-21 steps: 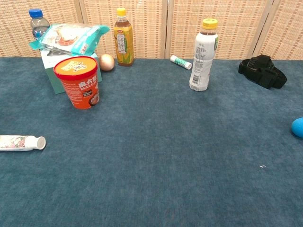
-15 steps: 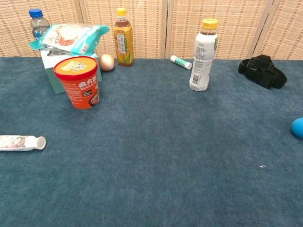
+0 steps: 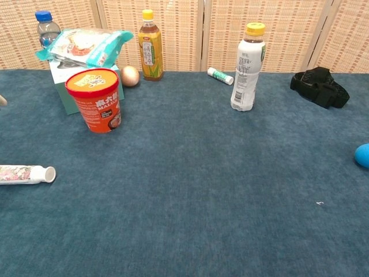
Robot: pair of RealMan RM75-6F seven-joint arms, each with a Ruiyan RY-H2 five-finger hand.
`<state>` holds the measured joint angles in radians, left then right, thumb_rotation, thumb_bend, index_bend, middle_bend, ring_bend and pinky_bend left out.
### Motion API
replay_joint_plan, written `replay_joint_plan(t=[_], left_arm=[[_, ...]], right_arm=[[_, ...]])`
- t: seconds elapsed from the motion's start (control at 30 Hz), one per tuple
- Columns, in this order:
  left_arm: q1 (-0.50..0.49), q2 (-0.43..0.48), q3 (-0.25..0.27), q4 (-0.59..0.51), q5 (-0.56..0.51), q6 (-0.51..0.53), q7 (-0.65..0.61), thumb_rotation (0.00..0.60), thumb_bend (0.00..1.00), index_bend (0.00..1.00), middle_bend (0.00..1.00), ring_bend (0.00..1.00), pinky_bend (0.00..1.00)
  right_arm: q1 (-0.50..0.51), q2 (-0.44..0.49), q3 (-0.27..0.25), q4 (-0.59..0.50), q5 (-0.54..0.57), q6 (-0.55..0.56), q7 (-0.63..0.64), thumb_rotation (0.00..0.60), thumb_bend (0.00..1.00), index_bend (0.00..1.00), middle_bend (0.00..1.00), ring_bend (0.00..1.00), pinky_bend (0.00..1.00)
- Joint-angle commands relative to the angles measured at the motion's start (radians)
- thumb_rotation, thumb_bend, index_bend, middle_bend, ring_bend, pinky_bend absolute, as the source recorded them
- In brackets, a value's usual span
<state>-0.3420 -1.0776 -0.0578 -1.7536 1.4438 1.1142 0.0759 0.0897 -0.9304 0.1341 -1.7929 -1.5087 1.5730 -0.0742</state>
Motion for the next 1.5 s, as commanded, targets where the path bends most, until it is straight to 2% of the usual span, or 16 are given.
replay_joint_plan(t=[0.03,0.27,0.43,0.87,1.5], left_arm=[[-0.055,-0.058,-0.004,0.036,-0.064,-0.079,0.076,0.600,0.28,0.22,0.23,0.15,0.17],[-0.083,-0.167,0.007,0.115,-0.171,-0.128,0.195,0.600,0.28,0.22,0.22,0.15,0.17],[-0.080,-0.200,0.013,0.160,-0.219,-0.124,0.226,0.600,0.28,0.22,0.22,0.15,0.17],[-0.048,-0.239,0.020,0.222,-0.240,-0.079,0.165,0.600,0.26,0.29,0.24,0.15,0.17],[-0.045,-0.320,0.013,0.324,-0.263,-0.090,0.114,0.600,0.25,0.37,0.26,0.16,0.17]], right_arm=[[0.004,-0.009,-0.006,0.007,0.003,-0.015,-0.004,0.600,0.41,0.06,0.04,0.00,0.04],[0.014,-0.026,-0.023,0.033,0.010,-0.061,0.006,0.600,0.41,0.06,0.04,0.00,0.04],[0.016,-0.029,-0.025,0.039,0.008,-0.067,0.013,0.600,0.41,0.06,0.04,0.00,0.04],[0.008,-0.026,-0.029,0.026,0.001,-0.057,0.011,0.600,0.41,0.06,0.04,0.00,0.04],[-0.022,0.002,-0.046,0.001,-0.023,-0.028,0.033,0.600,0.41,0.06,0.04,0.00,0.04]])
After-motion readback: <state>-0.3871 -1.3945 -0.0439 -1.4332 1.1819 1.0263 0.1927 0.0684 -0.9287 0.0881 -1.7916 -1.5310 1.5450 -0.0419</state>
